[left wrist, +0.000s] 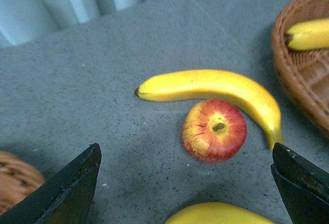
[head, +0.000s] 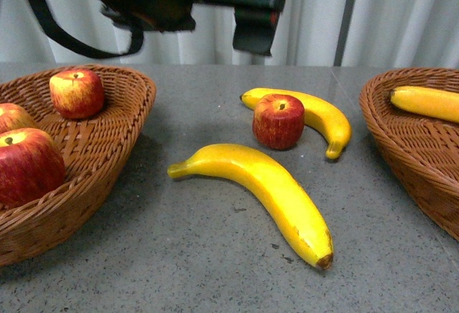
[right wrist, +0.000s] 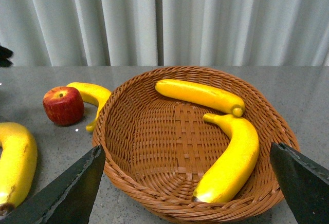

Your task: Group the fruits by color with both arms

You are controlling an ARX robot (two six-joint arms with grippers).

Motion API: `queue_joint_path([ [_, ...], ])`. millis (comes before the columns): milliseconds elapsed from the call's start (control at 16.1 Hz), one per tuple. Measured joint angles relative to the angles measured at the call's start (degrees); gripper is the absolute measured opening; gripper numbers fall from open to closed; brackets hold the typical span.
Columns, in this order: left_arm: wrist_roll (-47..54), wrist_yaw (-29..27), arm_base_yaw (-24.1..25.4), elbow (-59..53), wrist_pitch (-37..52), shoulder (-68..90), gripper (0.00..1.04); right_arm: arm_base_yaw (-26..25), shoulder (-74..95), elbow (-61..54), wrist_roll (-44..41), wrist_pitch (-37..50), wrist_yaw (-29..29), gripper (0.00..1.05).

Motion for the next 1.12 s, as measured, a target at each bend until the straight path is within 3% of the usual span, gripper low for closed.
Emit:
queue_joint_path([
  [434, 6.75, 4.50, -3.91, 18.40, -3.23, 21.53, 0.98, 0.00, 0.00, 0.00, 0.00, 0.00, 0.00, 0.98],
  [683, 7.41, 2.08, -3.34, 19.45, -4.04, 23.82, 0.98, 0.00, 0.00, 0.00, 0.00, 0.00, -0.02, 0.98],
  [869, 7.37, 3.56, -2.73, 19.23, -4.00, 25.40, 0.98, 0.00, 0.00, 0.00, 0.00, 0.00, 0.00, 0.98],
  [993, 7.32, 3.87, -2.75, 18.36, -3.87, 26.38, 0.74, 0.00, 0.00, 0.00, 0.00, 0.00, 0.00, 0.98],
  [1117, 7.17, 3.52, -2.54, 18.32, -3.72, 25.70, 0.67, 0.00, 0.00, 0.00, 0.00, 0.00, 0.00, 0.98],
])
